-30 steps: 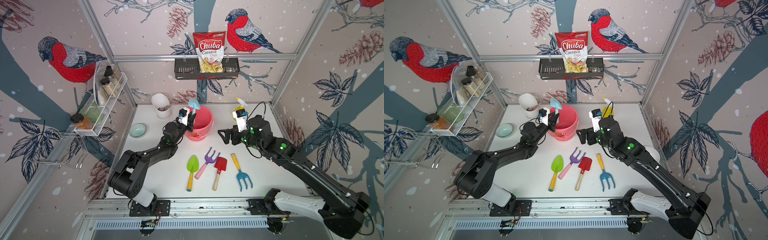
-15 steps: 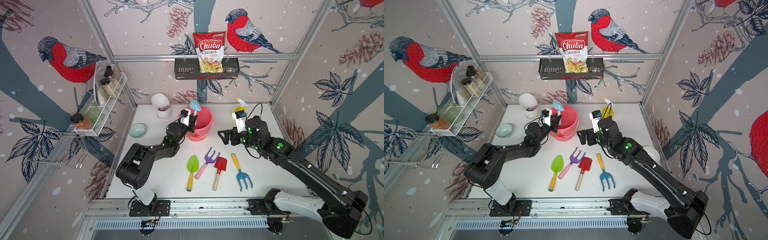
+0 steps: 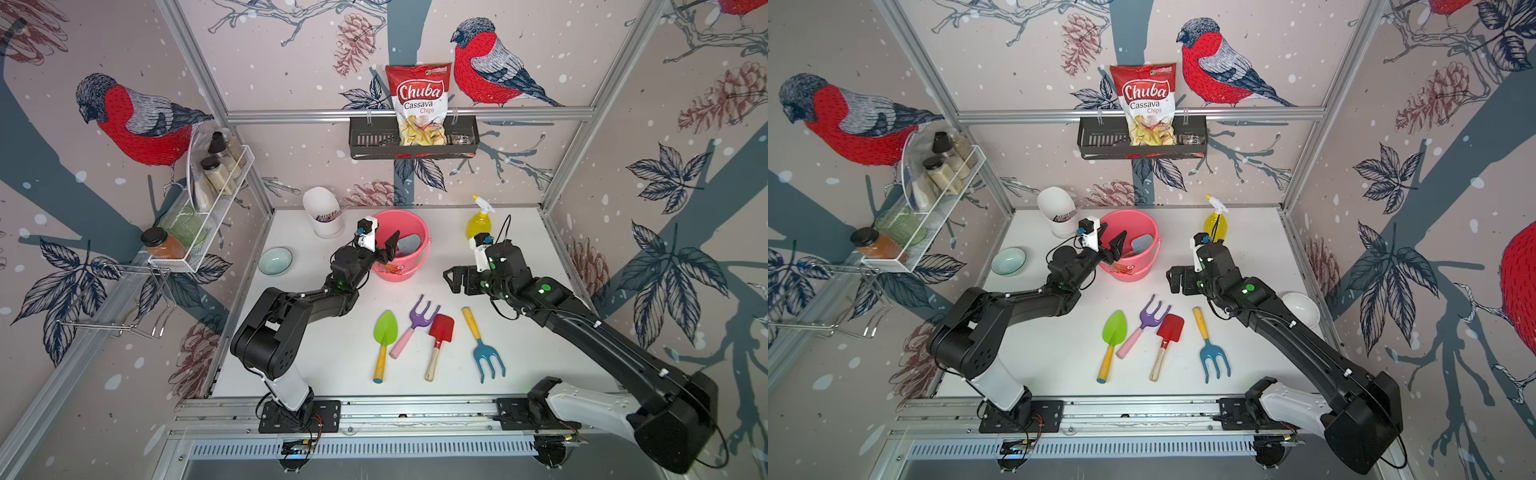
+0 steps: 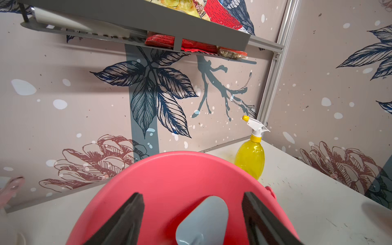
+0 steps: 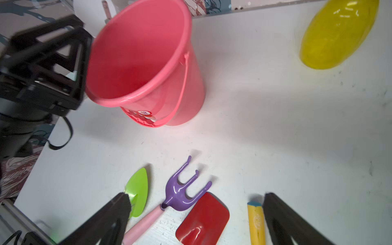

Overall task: Organize the gardening tools
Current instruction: Place the gardening tool in the container, then pick up the gardening tool from the center of the board.

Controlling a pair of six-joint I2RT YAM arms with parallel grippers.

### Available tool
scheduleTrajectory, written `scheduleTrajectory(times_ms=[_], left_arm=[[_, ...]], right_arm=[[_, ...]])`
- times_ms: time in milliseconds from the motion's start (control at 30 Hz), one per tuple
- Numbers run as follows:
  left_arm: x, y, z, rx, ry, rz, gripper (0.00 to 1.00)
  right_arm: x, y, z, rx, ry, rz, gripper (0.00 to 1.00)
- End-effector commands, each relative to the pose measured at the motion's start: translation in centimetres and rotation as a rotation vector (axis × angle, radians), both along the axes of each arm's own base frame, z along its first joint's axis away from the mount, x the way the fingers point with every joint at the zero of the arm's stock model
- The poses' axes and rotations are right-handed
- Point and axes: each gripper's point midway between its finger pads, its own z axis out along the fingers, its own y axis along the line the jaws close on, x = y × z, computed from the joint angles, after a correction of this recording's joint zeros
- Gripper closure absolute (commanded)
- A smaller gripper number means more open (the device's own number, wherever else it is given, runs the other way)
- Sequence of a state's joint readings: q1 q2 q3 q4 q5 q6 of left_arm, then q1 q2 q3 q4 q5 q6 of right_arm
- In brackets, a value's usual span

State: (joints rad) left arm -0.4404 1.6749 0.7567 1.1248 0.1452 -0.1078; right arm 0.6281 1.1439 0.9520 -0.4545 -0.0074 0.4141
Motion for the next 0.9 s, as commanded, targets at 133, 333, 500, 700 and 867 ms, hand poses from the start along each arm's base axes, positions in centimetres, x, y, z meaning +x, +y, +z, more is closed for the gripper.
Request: scheduleTrajectory(times_ms=[133,333,500,700,867], left_arm=[[-2.1,0.2,3.0,-0.046,-0.074,-0.014,0.12],[-4.8,0.1,4.9,-0.011,-0.100,-0.011,0.04],[-7.2,0.2,6.5,-0.015,-0.080,-0.023,0.03],[-9.6,1.3,6.7,-0.034,-0.021,-0.031,0.04],[-10.9,2.1,6.0,-0.025,0.010,-0.019,0.03]], right_arm=[[-2.0,-2.3,-8.2,-0.109,0.231,-0.108,0.00],[-2.4,-4.6,-12.3,-0.199,0.281,-0.214,0.00],[-2.6,-5.0,-14.8,-0.230,0.323,-0.231,0.06],[-2.9,-4.8,-17.1,-0.225,0.368,-0.224,0.17],[-2.7,-5.4,-18.1,-0.251,0.381,-0.243,0.29]])
